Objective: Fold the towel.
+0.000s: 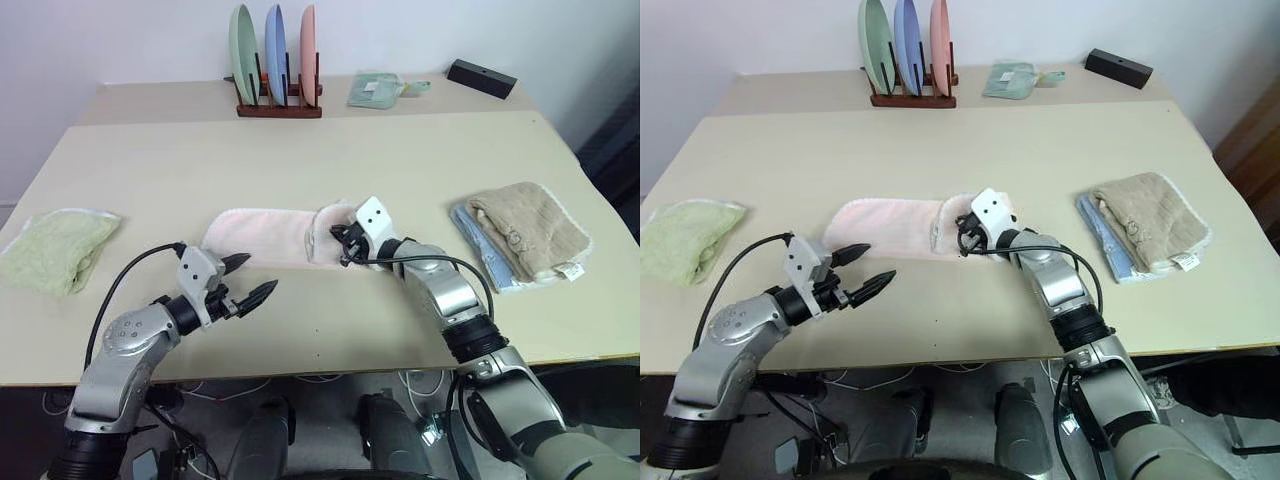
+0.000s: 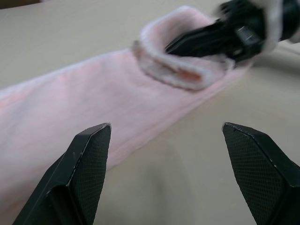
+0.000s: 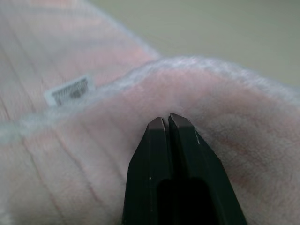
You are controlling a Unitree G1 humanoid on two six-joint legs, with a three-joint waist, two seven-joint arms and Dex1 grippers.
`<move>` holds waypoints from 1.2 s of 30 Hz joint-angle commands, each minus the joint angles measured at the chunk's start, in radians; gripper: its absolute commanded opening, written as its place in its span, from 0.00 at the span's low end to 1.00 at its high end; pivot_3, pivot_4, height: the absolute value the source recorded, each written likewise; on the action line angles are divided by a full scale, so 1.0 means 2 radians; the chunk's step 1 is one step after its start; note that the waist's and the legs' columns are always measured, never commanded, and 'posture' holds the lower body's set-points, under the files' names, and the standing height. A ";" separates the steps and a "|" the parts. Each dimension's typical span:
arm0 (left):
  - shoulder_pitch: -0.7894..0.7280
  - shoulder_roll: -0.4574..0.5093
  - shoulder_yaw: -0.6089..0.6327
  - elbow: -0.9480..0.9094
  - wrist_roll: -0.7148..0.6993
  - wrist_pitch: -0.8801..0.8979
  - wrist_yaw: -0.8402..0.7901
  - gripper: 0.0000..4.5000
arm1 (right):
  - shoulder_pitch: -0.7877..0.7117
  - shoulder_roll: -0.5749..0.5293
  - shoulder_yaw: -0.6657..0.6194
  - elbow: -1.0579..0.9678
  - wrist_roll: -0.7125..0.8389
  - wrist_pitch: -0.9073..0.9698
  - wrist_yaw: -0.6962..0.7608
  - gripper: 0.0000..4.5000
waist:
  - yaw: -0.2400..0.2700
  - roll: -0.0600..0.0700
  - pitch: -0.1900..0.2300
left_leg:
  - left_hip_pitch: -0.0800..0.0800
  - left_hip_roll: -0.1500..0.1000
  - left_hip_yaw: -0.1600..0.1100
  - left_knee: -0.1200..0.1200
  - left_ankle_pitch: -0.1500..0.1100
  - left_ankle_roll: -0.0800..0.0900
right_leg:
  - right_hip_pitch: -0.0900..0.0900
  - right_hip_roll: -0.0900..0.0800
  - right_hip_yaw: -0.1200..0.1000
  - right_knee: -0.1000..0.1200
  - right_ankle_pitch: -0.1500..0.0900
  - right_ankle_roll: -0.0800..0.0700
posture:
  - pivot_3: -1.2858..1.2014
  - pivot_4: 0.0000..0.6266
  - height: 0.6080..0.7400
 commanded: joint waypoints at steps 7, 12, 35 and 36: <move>0.041 -0.104 0.128 -0.074 -0.191 0.204 0.228 1.00 | -0.010 -0.077 -0.005 -0.209 0.024 0.015 0.093 0.99 | 0.001 0.000 0.000 | 0.000 0.000 0.000 0.000 0.000 0.000 | 0.000 0.000 0.000 0.000 0.000 0.000 | 0.52 0.24 1.00; -0.008 -0.159 0.169 -0.054 -0.295 0.252 0.344 1.00 | 0.012 -0.084 0.021 -0.223 0.005 0.001 0.112 0.99 | 0.004 -0.001 0.000 | 0.000 0.000 -0.001 0.001 0.000 0.000 | 0.001 0.000 -0.001 0.000 0.000 0.000 | 0.52 0.24 1.00; -0.170 -0.162 0.209 0.097 -0.357 0.188 0.424 0.01 | 0.128 -0.088 0.048 -0.325 -0.043 0.040 0.071 1.00 | 0.004 -0.003 -0.001 | 0.000 0.000 -0.001 0.001 0.000 -0.001 | 0.002 0.000 -0.001 -0.001 0.000 0.000 | 0.52 0.24 1.00; -0.171 -0.150 0.213 0.087 -0.353 0.177 0.406 0.01 | 0.136 -0.091 0.045 -0.330 -0.043 0.043 0.069 1.00 | 0.004 -0.003 -0.001 | 0.000 0.000 -0.001 0.001 0.000 -0.001 | 0.001 0.000 -0.001 -0.001 0.000 0.000 | 0.52 0.24 1.00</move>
